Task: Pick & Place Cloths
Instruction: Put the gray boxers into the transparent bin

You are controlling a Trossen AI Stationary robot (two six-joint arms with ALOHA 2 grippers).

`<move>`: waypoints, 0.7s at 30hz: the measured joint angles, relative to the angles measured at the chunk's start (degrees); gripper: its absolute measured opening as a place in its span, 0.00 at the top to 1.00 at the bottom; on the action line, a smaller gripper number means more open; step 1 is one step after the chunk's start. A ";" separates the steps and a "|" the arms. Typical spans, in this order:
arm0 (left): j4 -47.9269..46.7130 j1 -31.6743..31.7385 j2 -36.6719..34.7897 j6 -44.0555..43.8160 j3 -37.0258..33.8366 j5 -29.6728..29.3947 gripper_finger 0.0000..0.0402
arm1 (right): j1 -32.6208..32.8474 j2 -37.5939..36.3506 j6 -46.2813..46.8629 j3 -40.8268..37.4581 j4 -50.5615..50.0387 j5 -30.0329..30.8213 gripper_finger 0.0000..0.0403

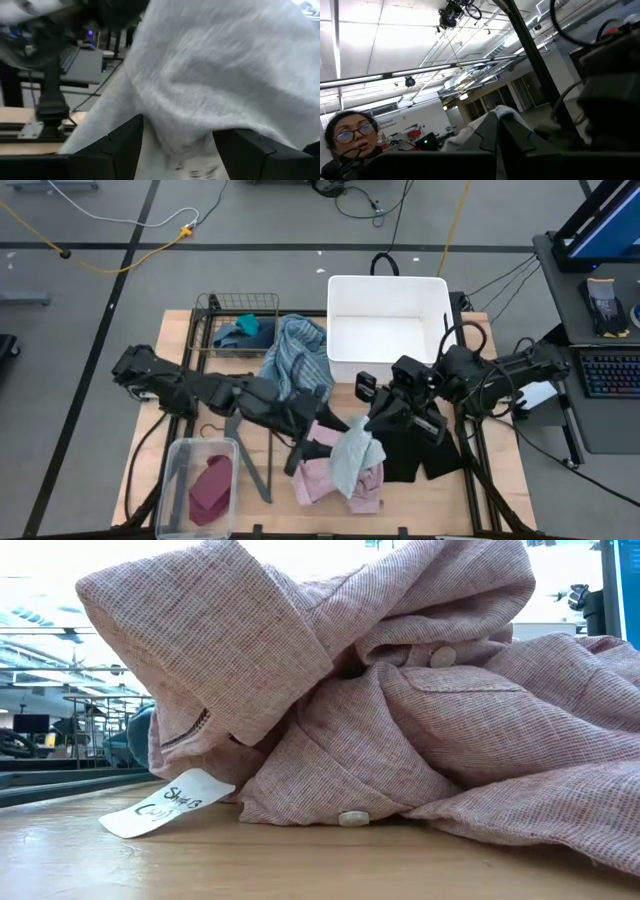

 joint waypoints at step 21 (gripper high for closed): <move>15.69 2.23 7.08 -1.30 -0.11 12.67 0.41 | -3.03 4.30 2.86 0.00 2.13 -0.09 1.00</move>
